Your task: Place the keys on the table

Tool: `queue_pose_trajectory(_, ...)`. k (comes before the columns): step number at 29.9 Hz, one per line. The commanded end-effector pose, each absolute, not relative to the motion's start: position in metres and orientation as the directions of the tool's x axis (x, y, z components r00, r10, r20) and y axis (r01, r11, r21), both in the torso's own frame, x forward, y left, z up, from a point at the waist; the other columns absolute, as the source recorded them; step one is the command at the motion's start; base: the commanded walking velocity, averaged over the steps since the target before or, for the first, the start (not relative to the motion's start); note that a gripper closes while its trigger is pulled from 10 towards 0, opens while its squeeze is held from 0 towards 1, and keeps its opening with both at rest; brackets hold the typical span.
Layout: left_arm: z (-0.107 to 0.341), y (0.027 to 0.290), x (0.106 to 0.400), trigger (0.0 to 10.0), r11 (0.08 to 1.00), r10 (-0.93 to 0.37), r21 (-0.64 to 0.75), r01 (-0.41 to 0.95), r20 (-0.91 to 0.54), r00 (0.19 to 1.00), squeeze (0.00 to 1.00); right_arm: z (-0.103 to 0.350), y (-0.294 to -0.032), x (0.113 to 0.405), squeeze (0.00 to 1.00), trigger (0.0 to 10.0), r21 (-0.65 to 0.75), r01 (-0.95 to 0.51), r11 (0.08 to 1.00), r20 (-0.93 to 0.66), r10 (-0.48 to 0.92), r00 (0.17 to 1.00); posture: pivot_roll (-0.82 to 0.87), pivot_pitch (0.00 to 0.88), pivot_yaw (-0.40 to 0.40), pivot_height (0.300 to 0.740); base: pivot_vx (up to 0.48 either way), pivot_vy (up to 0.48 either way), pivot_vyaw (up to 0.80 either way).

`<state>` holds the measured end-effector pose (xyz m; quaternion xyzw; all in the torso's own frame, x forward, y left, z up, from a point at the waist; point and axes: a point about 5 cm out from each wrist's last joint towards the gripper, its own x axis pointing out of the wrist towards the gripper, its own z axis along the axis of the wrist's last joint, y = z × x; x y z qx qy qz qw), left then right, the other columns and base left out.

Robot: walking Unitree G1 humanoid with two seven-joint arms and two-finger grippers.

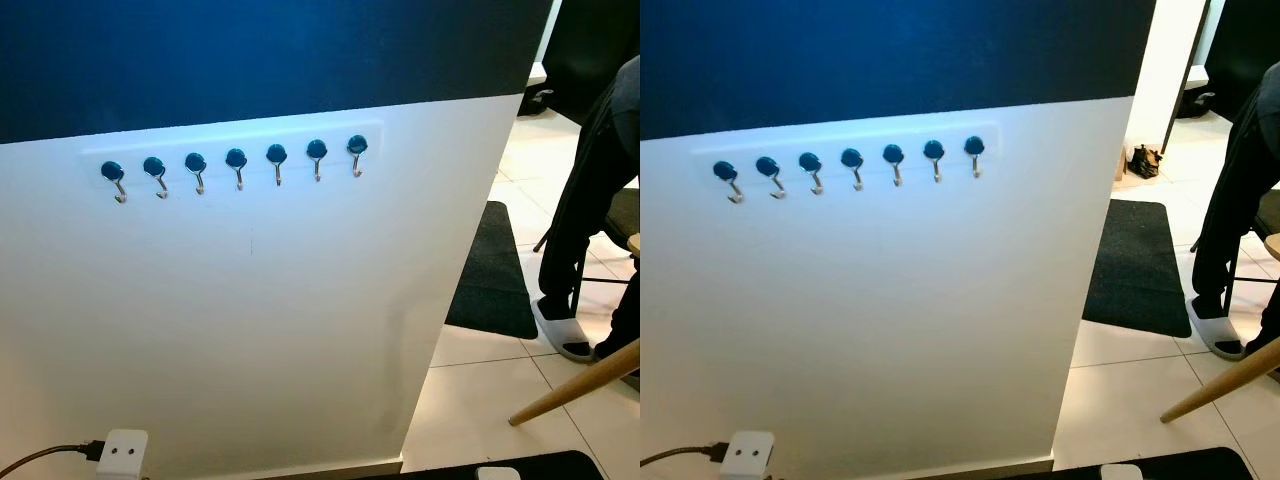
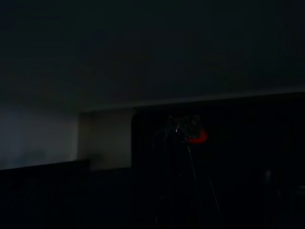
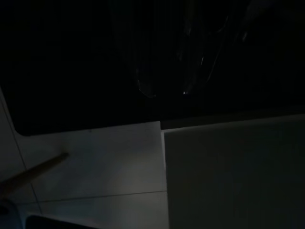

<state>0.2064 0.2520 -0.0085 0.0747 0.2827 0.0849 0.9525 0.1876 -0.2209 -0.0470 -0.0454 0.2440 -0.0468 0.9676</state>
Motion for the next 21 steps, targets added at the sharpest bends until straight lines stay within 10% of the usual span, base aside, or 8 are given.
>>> queue_pose_trajectory(1,-0.013,0.251,0.203,10.0,0.976,0.205,0.176,-0.129,-0.541,0.815,0.00,-0.050,-0.220,0.184,0.00,10.0,-0.110,0.060,0.992,-0.478,-0.106,0.872,0.11,0.156,0.089,0.740,0.000,0.000,0.00)
queue_pose_trajectory(21,-0.006,0.230,0.220,10.0,0.978,0.122,0.207,-0.024,-0.479,0.869,0.00,-0.049,-0.211,0.192,0.00,10.0,-0.070,0.075,0.995,-0.466,-0.099,0.879,0.11,0.104,0.075,0.740,0.000,0.000,0.00)
